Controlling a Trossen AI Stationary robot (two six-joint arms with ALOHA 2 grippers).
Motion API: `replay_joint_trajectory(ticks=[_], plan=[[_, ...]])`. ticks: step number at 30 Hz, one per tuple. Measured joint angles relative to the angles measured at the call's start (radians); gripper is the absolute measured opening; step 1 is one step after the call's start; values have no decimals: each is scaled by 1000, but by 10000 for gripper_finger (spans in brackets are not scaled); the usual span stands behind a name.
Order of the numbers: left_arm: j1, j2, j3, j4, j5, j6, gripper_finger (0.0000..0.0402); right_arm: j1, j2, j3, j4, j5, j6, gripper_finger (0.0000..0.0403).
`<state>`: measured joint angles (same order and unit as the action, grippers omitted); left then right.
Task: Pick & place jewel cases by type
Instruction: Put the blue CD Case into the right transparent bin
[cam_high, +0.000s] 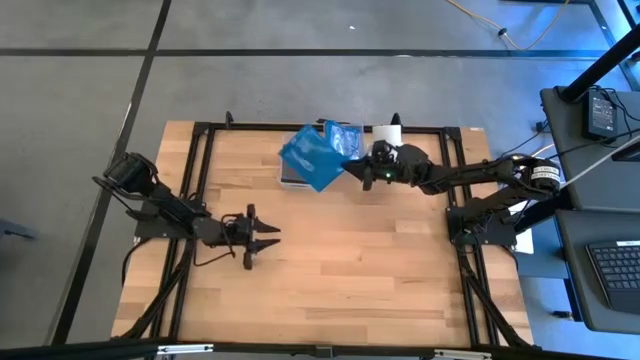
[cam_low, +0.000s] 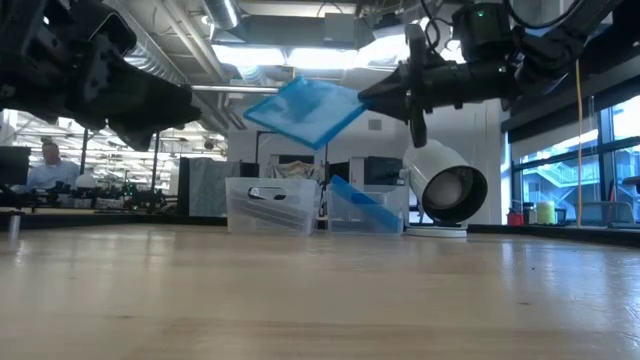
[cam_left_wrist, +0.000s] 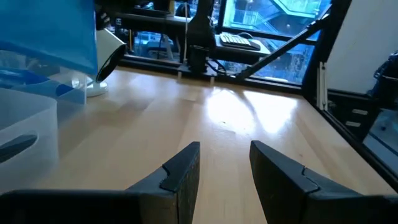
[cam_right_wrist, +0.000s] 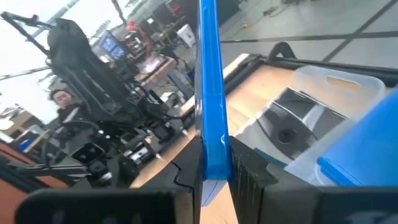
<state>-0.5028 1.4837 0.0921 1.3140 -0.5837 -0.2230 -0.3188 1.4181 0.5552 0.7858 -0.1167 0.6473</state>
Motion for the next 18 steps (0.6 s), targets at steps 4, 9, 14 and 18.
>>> replay_joint_trajectory(ticks=[4,9,14,18], plan=[[-13,0,0,0,6,-3,137,-31,0,0,19,-36,-2,64],[-19,0,0,0,6,-54,137,-46,0,0,18,-39,-50,64],[-19,0,0,0,-11,-79,137,-48,0,0,14,-46,-77,64],[-19,0,0,0,-59,-82,137,-48,0,0,11,-70,-81,64]])
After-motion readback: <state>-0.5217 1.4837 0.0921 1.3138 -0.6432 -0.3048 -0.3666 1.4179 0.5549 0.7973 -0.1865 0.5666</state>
